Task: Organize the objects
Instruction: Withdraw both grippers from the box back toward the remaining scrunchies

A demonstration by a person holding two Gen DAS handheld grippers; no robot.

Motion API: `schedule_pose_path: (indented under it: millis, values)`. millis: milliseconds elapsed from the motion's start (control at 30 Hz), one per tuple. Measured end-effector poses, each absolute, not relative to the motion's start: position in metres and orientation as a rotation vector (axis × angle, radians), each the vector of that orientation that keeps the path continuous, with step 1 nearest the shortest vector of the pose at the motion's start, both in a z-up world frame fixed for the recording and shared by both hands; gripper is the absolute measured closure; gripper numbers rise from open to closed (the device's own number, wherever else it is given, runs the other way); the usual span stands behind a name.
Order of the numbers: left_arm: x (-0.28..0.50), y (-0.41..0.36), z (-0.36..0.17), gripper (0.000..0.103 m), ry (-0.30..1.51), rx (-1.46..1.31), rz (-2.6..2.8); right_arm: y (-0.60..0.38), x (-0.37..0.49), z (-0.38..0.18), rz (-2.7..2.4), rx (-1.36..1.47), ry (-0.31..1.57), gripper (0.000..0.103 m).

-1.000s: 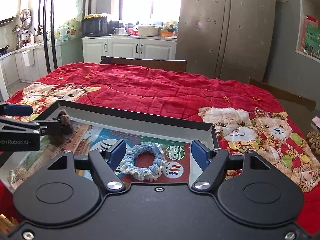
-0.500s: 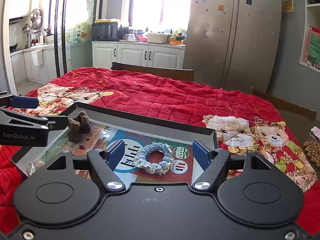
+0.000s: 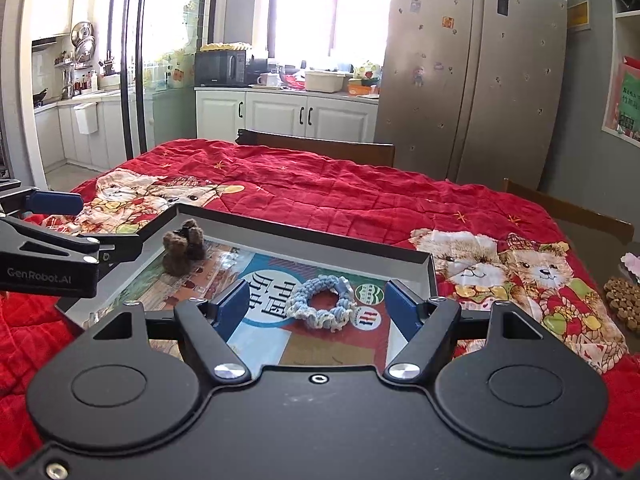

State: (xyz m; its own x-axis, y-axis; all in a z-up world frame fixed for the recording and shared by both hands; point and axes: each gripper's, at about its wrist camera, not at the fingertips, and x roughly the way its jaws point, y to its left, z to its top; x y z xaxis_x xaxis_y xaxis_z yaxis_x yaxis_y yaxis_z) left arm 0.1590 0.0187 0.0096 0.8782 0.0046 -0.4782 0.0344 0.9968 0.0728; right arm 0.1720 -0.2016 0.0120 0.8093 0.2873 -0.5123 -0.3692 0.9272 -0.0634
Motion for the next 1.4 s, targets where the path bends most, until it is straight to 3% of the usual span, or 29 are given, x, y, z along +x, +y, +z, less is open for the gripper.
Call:
schedule_pose_path:
  millis: [1400]
  values:
    - [0.064,0.023,0.009,0.001,0.492,0.112,-0.081,-0.233,0.058,0.024,0.402,-0.176,0.464,0.031]
